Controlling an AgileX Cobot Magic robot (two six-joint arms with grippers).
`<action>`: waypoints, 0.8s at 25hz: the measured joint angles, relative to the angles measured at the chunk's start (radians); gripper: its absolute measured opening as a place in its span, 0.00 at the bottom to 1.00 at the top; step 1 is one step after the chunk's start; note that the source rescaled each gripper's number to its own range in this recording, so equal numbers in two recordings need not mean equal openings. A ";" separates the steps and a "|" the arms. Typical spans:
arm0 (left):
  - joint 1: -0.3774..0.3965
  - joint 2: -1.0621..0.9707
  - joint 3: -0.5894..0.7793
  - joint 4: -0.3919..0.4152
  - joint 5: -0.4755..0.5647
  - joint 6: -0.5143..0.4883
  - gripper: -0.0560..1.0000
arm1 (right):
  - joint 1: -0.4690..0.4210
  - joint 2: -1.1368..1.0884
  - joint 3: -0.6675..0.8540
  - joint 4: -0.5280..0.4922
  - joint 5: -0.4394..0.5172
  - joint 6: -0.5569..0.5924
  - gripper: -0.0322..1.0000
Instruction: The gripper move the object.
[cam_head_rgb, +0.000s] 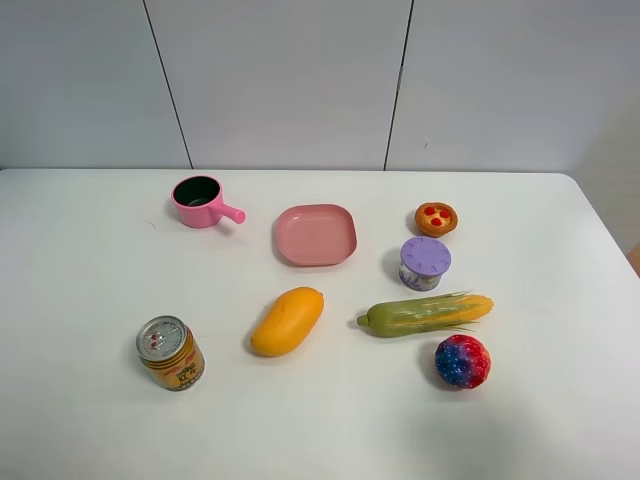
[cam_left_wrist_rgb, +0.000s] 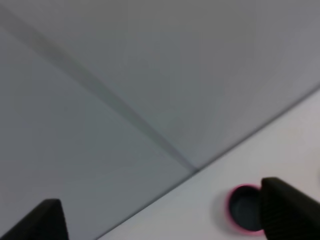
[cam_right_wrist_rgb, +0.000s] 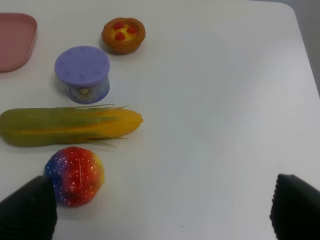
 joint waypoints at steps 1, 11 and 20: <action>0.058 -0.035 0.025 -0.030 0.000 0.010 0.89 | 0.000 0.000 0.000 0.000 0.000 0.000 1.00; 0.453 -0.535 0.656 -0.167 0.002 0.137 0.89 | 0.000 0.000 0.000 0.000 0.000 0.000 1.00; 0.442 -1.077 1.105 -0.187 -0.037 0.056 0.89 | 0.000 0.000 0.000 0.000 0.000 0.000 1.00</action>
